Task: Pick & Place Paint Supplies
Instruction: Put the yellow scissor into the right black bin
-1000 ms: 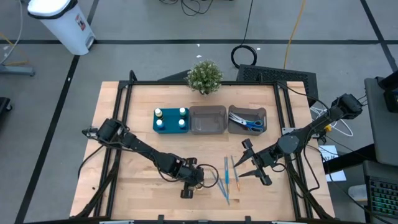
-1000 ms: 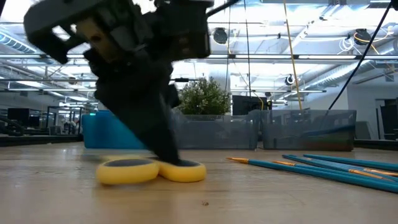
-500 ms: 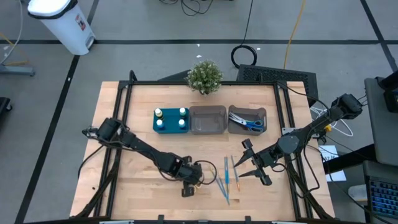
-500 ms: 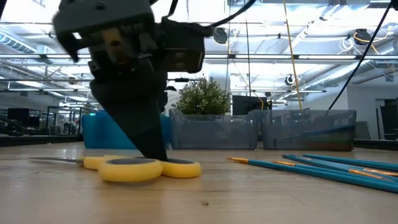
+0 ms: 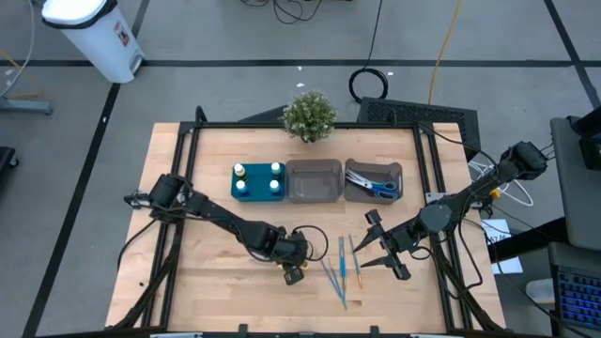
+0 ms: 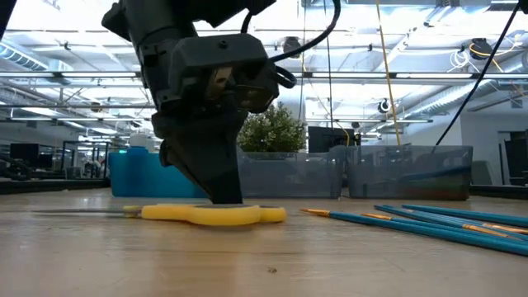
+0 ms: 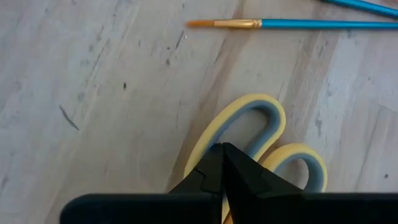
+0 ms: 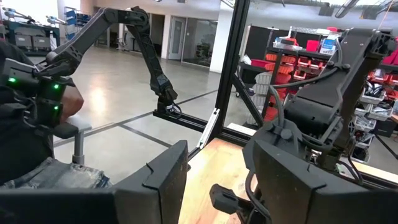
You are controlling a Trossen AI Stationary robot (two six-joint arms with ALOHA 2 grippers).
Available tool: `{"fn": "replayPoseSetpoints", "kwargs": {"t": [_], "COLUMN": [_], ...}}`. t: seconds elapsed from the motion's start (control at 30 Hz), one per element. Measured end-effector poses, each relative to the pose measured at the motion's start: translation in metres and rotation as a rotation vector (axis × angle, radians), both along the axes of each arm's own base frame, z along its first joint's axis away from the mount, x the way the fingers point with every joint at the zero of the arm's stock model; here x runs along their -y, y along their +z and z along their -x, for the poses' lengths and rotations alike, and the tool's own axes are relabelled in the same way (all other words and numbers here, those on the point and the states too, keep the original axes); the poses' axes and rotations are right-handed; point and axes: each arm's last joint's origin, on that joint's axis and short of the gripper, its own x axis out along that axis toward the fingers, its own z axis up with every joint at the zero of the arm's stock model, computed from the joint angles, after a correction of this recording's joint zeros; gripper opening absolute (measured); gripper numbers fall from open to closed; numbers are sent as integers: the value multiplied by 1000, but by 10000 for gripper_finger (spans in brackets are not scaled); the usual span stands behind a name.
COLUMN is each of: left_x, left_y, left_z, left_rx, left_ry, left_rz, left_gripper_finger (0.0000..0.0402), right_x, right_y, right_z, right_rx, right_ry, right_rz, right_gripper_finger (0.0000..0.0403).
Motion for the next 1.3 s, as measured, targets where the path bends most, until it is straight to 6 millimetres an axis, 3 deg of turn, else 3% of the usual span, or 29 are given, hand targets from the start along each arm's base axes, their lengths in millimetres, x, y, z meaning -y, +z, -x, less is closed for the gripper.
{"fn": "replayPoseSetpoints", "kwargs": {"t": [0.17,0.4,0.63,1.0,1.3], "left_x": [-1,-9,-14,-22,-20], "left_y": [2,5,6,7,5], "left_z": [-6,-18,-21,-23,-19], "left_rx": [73,198,218,229,198], "left_ry": [-49,-4,-15,-106,-123], "left_rz": [-18,-108,-125,-201,-243], "left_gripper_finger": [6,39,63,137,146], "right_x": [0,0,0,0,0], "right_y": [0,0,0,-1,-1], "right_z": [0,0,0,0,0], "right_rx": [0,0,-1,-4,-4], "right_ry": [0,0,0,0,0], "right_rz": [0,0,1,2,2], "right_gripper_finger": [171,171,171,171,171]}}
